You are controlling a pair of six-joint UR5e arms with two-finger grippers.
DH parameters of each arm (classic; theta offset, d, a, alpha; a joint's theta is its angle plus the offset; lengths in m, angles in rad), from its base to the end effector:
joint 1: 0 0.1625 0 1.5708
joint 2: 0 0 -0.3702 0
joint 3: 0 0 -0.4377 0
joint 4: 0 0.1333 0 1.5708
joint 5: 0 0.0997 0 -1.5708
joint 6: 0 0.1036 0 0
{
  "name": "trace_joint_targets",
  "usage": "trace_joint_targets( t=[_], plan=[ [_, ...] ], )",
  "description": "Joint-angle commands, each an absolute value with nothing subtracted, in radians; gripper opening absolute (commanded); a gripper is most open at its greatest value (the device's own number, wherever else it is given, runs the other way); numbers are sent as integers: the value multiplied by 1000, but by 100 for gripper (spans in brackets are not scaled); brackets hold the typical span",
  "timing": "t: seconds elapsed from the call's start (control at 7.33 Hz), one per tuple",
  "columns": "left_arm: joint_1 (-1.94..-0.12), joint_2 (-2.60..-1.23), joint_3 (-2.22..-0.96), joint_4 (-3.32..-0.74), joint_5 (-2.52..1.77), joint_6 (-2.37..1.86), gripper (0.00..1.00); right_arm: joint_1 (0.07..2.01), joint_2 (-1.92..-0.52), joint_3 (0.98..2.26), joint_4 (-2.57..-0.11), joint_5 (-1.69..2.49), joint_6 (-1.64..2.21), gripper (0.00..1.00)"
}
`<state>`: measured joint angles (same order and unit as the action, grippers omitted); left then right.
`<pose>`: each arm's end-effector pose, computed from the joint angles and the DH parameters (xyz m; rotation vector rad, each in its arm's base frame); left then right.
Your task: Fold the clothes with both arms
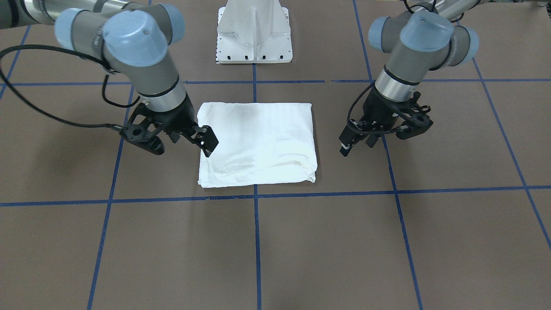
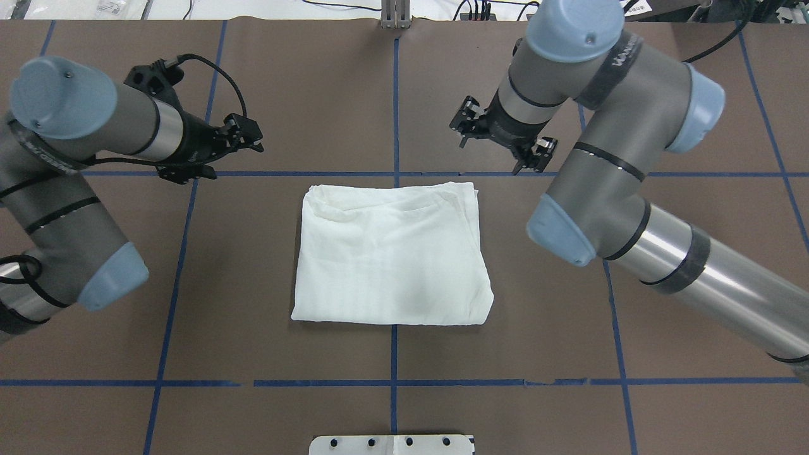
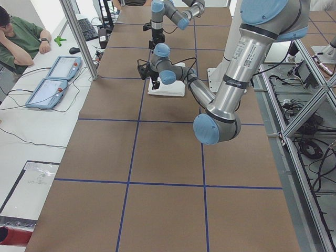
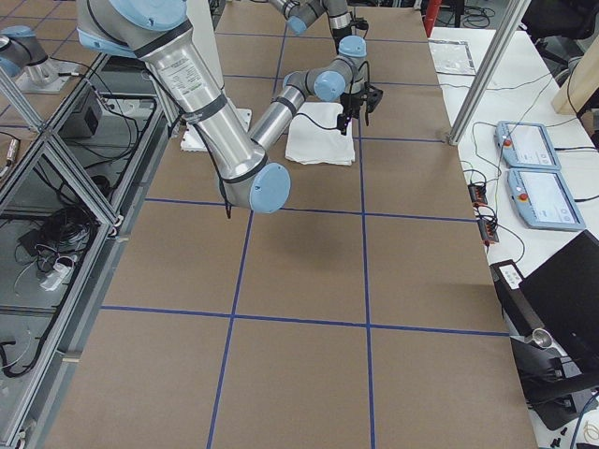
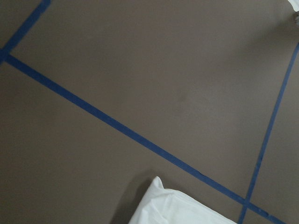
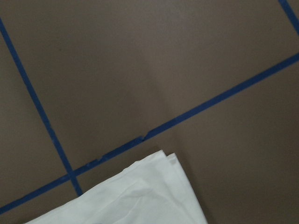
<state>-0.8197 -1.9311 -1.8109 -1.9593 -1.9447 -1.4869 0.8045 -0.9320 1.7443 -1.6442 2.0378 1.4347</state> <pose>0.3581 -0.5235 0.2314 0.1193 1.0383 -0.4838 -0.3937 -0.5340 0.1432 -0.0690 -0.8551 0.4550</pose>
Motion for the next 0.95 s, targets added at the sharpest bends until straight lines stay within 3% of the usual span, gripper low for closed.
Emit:
trace_joint_targets(
  t=[0.0,0.55,0.82],
  plan=[
    [-1011,-1812,-1830,-1959,-2058,-1146,100,999,-1078,1775,-1651,2078,1042,100],
    [-1323,-1602,-1821,-1945,-2121,-451,100,1351,-1341,1763,-1651,2294,321,100],
    [-1446,-1559,-1815,-1844,-2125,-98,100,1477,-1463,1758,-1664,2329,8,100]
  ],
)
